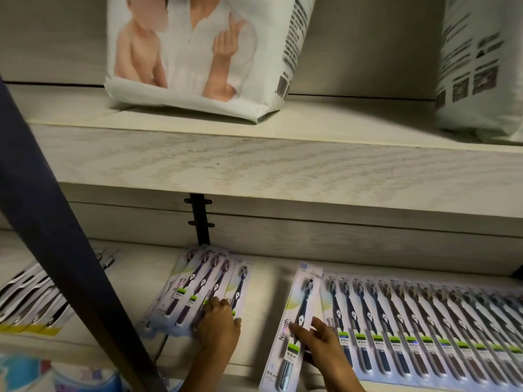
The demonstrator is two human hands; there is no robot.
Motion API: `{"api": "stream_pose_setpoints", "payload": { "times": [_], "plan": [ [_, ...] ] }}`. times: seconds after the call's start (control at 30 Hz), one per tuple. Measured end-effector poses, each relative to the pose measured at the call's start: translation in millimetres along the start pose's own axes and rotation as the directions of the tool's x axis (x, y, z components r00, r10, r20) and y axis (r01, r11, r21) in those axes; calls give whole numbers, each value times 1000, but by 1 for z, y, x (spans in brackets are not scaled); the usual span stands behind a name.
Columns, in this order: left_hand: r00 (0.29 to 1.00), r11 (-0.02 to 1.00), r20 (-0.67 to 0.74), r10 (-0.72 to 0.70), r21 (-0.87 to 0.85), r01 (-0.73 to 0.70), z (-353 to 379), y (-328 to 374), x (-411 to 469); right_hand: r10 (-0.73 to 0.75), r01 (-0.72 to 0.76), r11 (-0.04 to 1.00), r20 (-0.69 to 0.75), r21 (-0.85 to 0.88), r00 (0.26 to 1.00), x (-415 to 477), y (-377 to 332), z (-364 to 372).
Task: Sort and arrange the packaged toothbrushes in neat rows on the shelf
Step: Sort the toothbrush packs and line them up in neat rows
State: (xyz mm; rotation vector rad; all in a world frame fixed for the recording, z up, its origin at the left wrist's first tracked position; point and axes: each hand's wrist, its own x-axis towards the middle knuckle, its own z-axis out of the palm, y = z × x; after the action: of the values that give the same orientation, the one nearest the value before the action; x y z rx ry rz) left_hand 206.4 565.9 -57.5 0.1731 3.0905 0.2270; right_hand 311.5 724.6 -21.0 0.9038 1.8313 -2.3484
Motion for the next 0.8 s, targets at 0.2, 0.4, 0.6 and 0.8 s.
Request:
{"api": "stream_pose_setpoints", "payload": {
  "times": [0.2,0.4,0.6,0.8],
  "plan": [
    [997,999,-69,-30,-28,28,1,2,-4,18,-18,1000,11,-3,1000,-8,-4,-4],
    [984,983,-178,21,-175,-52,-3,12,-17,1,-1,1000,47,-2,999,-17,-11,-9],
    [933,746,-359,36,-611,-264,-1,12,-31,-9,8,982,-6,-191,1000,-7,-12,-19],
    [956,605,-292,-24,-766,-218,-2,14,-40,-151,68,788,-85,-611,985,34,-23,-17]
  ]
}}
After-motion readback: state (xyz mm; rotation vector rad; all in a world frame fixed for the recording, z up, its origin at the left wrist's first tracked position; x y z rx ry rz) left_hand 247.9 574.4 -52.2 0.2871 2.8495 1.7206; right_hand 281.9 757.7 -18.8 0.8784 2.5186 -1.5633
